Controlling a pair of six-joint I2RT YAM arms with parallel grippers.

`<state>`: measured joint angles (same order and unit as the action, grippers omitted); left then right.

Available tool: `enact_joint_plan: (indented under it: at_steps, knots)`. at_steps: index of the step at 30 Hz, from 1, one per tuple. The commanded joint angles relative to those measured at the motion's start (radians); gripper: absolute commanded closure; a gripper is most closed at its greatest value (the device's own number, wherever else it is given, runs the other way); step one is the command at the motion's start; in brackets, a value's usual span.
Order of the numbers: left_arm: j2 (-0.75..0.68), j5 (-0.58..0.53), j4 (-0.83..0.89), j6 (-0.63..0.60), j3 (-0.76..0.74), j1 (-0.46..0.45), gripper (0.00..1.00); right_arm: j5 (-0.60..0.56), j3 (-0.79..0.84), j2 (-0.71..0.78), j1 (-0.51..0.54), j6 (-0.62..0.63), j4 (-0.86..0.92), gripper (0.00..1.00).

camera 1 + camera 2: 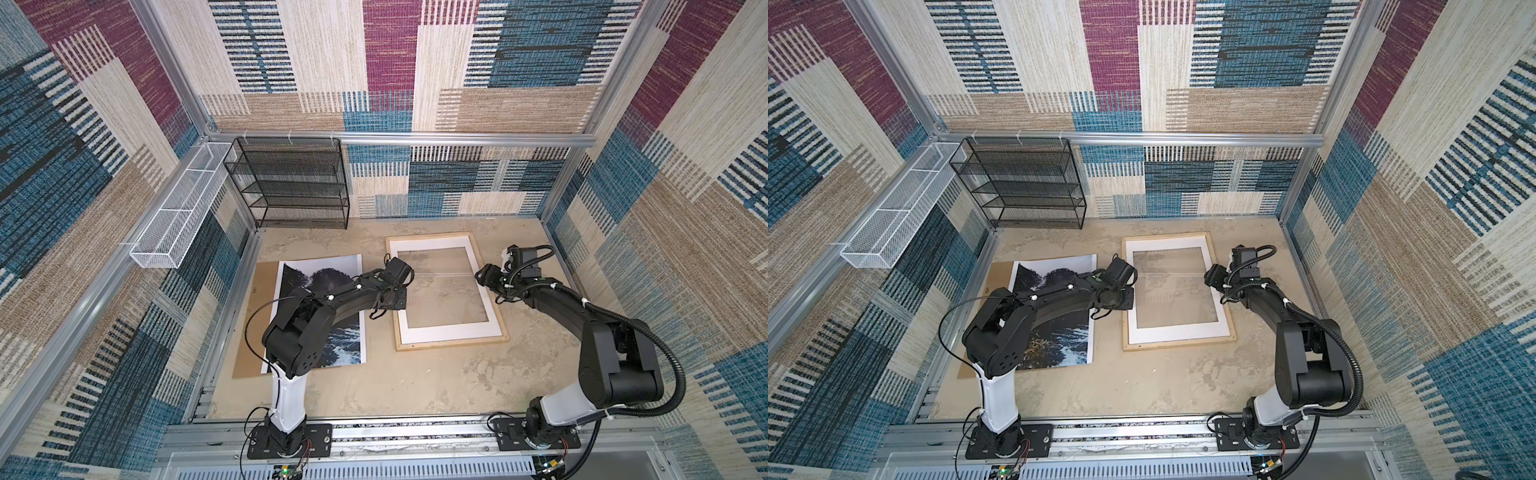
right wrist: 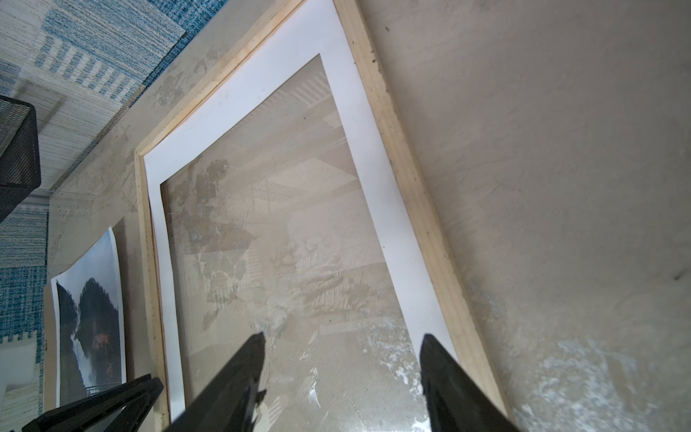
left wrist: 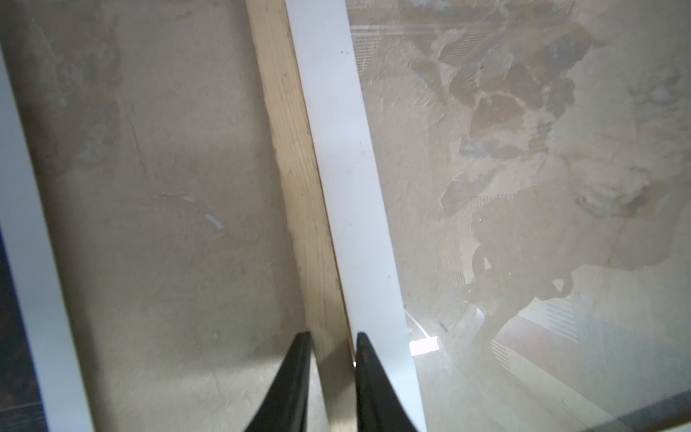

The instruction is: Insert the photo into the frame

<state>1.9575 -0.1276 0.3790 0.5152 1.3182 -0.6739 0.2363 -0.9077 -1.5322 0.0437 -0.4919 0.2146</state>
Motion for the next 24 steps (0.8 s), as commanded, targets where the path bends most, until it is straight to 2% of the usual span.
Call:
enact_joint_plan:
  at_steps: [1,8,16,24]
  knots:
    - [0.003,-0.011,0.018,-0.032,0.006,0.0,0.73,0.013,-0.008,0.0,-0.001,0.006,-0.024,0.32]
    - [0.012,0.003,0.017,-0.038,0.016,0.001,0.82,0.012,-0.01,0.004,-0.001,0.007,-0.021,0.32]
    - [0.004,0.018,0.014,-0.026,0.003,-0.001,0.82,0.009,-0.003,0.017,-0.001,0.006,-0.017,0.32]
    - [-0.028,-0.026,0.039,0.104,-0.056,-0.006,0.83,0.019,0.006,0.029,-0.001,0.0,-0.022,0.32]
